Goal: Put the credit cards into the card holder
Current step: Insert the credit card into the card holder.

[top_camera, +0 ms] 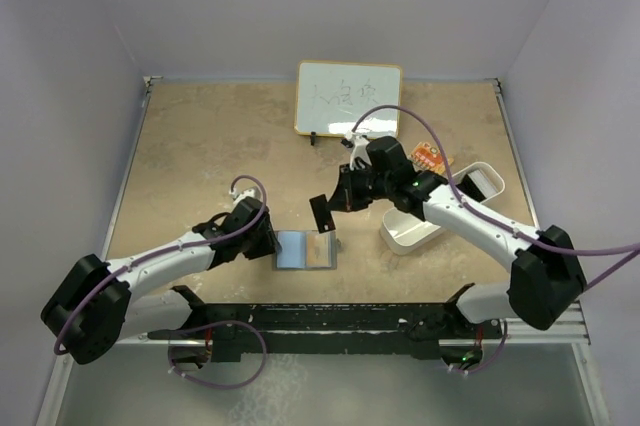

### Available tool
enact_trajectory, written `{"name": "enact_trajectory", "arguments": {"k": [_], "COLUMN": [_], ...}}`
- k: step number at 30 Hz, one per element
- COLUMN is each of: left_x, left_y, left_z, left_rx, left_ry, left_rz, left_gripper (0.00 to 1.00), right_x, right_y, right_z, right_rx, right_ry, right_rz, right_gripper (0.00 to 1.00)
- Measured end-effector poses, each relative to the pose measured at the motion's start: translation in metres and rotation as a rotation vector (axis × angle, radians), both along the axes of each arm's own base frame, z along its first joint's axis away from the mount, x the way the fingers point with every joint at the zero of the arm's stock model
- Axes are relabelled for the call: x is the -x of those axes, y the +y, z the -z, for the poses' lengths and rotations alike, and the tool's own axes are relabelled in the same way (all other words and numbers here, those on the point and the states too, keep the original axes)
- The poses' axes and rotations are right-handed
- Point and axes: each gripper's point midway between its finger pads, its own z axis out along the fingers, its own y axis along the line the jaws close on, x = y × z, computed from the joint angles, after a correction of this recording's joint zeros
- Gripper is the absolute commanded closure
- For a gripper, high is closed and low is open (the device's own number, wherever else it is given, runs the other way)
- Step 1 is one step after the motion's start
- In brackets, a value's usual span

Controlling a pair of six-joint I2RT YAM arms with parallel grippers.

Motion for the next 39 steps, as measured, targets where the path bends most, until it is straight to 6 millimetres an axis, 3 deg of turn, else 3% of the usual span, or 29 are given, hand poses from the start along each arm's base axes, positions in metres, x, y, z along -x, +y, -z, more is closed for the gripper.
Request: {"name": "enact_trajectory", "arguments": {"k": [5, 11, 20, 31, 39], "left_x": [-0.001, 0.005, 0.007, 0.006, 0.006], "left_y": [-0.002, 0.0, 0.001, -0.002, -0.004], "left_z": [0.0, 0.004, 0.006, 0.006, 0.006], "left_rx": [0.016, 0.035, 0.053, 0.065, 0.085], "left_ry": [0.004, 0.017, 0.016, 0.011, 0.006], "left_rz": [-0.02, -0.037, -0.051, -0.048, -0.047], "left_gripper": [0.87, 0.95, 0.97, 0.95, 0.95], "right_x": [0.015, 0.016, 0.044, 0.046, 0.046], "right_y": [0.021, 0.029, 0.03, 0.026, 0.022], "right_z": [0.01, 0.028, 0.09, 0.116, 0.124], "right_rx": [-0.031, -0.04, 0.003, 0.06, 0.085], "right_ry": [0.049, 0.115, 0.287, 0.343, 0.356], "right_rz": [-0.047, -0.033, -0.025, 0.007, 0.021], "right_gripper": [1.0, 1.0, 1.0, 1.0, 1.0]}}
